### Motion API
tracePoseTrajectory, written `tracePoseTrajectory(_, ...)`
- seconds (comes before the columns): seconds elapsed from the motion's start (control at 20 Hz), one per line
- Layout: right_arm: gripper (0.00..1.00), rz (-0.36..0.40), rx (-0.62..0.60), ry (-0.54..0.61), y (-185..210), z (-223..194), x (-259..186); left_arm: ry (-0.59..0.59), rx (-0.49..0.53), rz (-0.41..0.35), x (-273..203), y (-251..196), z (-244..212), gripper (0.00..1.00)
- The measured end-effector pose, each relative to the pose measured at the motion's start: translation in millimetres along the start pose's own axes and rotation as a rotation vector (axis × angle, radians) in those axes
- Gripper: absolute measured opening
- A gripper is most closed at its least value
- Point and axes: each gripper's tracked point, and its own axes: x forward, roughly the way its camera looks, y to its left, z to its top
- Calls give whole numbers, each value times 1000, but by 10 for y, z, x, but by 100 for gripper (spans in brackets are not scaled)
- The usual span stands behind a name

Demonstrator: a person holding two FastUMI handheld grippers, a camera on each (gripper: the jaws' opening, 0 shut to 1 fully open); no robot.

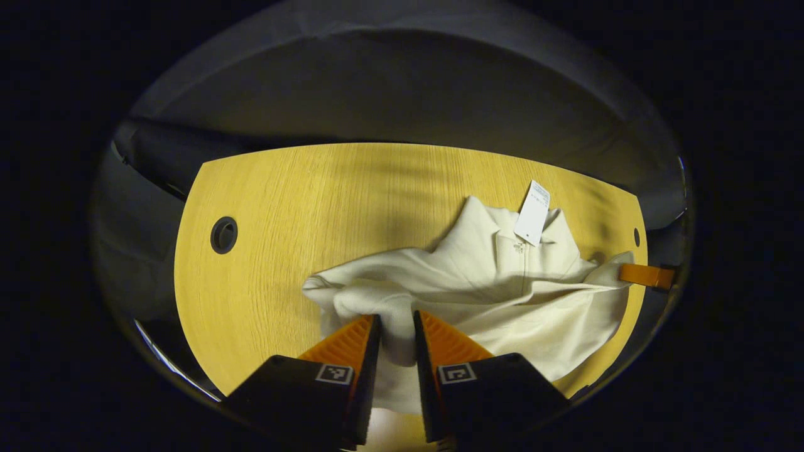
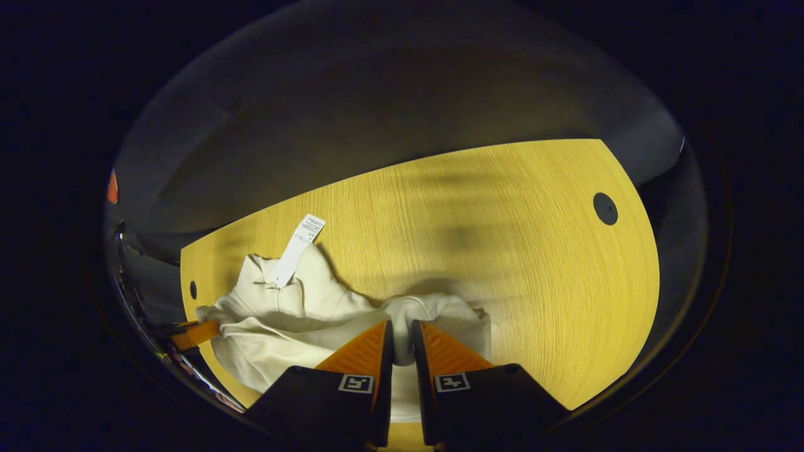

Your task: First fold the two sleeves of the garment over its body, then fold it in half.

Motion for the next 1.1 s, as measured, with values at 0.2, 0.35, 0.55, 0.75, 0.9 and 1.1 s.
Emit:
tracePoseTrajectory(0.2,57,-29,-34,-71,-31,122,-141,-18,-5,10,-73,-29,29,72)
tracePoseTrajectory(0.35,71,-25,-62,-109,-42,157,-230,-39,-30,8,-139,-56,42,85)
tracePoseTrajectory(0.55,79,-35,-127,-179,-8,139,-497,-88,-58,16,-442,2,52,91)
tracePoseTrajectory(0.75,88,-26,-162,-307,90,118,-1157,-264,-83,41,-1122,152,73,93)
tracePoseTrajectory(0.9,91,-58,-198,-439,33,44,-1784,-383,-81,61,-1706,202,-65,100)
tracePoseTrajectory(1.1,92,-82,-256,-614,16,-299,-2725,-601,-80,115,-2545,175,-451,98)
